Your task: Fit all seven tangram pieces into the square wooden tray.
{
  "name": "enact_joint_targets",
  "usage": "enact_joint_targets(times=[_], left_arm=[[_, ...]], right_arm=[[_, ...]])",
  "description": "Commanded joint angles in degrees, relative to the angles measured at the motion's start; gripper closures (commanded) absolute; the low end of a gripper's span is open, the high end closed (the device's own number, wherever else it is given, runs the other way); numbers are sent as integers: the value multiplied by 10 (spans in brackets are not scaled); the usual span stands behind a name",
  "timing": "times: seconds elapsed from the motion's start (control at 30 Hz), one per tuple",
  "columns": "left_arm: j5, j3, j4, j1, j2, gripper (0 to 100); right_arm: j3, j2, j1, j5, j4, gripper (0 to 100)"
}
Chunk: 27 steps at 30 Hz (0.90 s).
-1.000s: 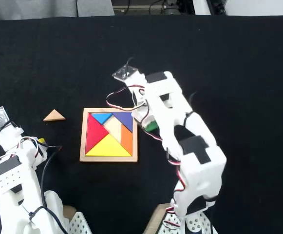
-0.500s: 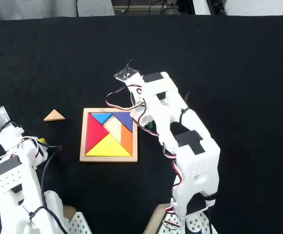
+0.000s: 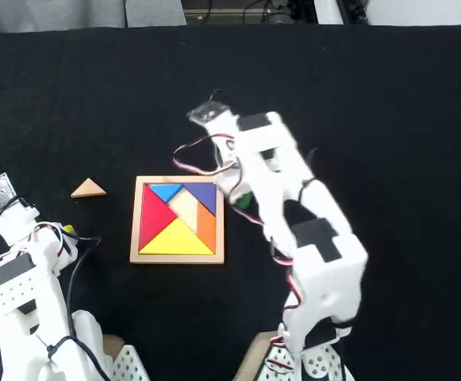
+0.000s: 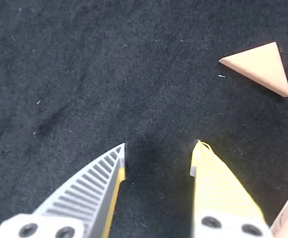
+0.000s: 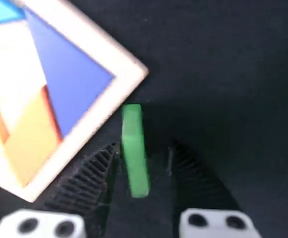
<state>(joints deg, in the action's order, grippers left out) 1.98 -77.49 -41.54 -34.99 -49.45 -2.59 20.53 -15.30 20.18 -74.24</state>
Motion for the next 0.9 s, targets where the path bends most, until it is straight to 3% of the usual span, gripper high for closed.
enact_joint_targets(times=[0.0, 0.23, 0.4, 0.63, 0.77, 0.87], left_arm=[[-4, 5, 11, 6, -9, 784], [-4, 5, 11, 6, -9, 784], [-4, 4, 11, 6, -9, 784], [-4, 4, 11, 6, -9, 784], [-4, 4, 11, 6, -9, 784], [-4, 4, 11, 6, -9, 784]], right_arm=[[29, -67, 46, 7, 2, 837], [-9, -106, -9, 8, -18, 724], [-53, -80, -30, 5, 44, 660], [-56, 6, -32, 9, 74, 658], [-45, 36, -33, 50, 79, 662], [-45, 38, -33, 55, 79, 740]])
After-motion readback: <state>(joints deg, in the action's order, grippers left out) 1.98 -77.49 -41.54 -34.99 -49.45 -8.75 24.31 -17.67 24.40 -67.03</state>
